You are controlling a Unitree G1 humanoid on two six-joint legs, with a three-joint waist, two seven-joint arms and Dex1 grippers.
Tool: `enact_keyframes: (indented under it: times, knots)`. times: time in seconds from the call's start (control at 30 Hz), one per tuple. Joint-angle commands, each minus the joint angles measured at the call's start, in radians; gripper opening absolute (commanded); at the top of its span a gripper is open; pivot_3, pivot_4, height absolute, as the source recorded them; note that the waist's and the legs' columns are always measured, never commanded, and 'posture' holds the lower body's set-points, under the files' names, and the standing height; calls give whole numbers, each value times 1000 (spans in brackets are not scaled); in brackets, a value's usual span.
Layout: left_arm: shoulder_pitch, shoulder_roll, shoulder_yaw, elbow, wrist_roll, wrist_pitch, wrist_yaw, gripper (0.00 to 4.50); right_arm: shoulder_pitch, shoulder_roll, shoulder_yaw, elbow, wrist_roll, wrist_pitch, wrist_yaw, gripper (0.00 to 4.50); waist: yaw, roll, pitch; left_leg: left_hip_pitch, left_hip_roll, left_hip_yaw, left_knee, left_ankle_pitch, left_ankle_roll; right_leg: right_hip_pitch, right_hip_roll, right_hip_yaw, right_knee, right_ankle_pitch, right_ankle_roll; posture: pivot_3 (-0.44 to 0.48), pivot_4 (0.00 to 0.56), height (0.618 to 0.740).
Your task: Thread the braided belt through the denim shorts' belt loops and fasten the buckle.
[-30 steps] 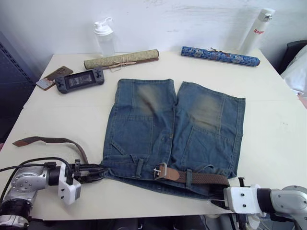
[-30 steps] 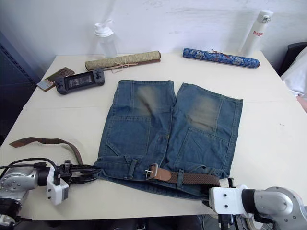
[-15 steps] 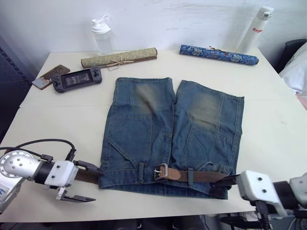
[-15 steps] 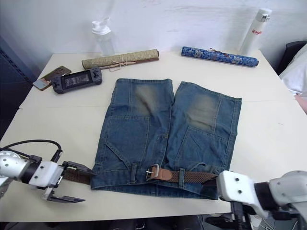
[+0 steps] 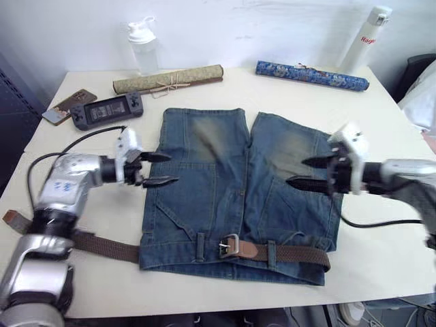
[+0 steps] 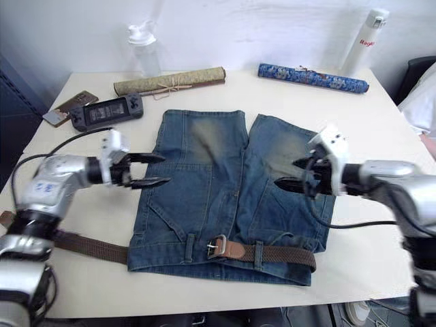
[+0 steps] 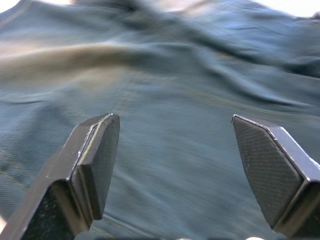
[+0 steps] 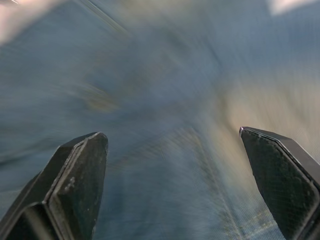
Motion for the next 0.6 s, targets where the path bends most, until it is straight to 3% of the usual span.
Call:
enact_keyframes:
  times: [0.03,0.27,0.37,0.6]
  knots:
    - [-52,-53,-39,141,120,-51,0,3929,-51,26,68,135,-124,-72,5,4461,0,0,0,-4,0,1,1,0,0,-4,0,0,0,0,1,0,150,717]
    - [-106,-135,-105,370,299,-184,-7,3929,-82,45,149,293,-212,-78,114,4461,3,-2,-1,0,1,1,9,2,3,0,-1,1,6,1,2,0,150,717]
    - [-109,-140,-115,422,348,-240,-26,3010,-70,42,164,284,-244,-97,138,3548,0,-3,-4,0,1,0,14,0,4,0,-2,1,7,1,2,0,150,717]
    - [-95,-144,-109,468,394,-306,-26,117,-73,73,170,279,-291,-107,151,254,-4,-3,-13,1,1,0,16,-2,5,2,-4,0,10,1,2,0,150,717]
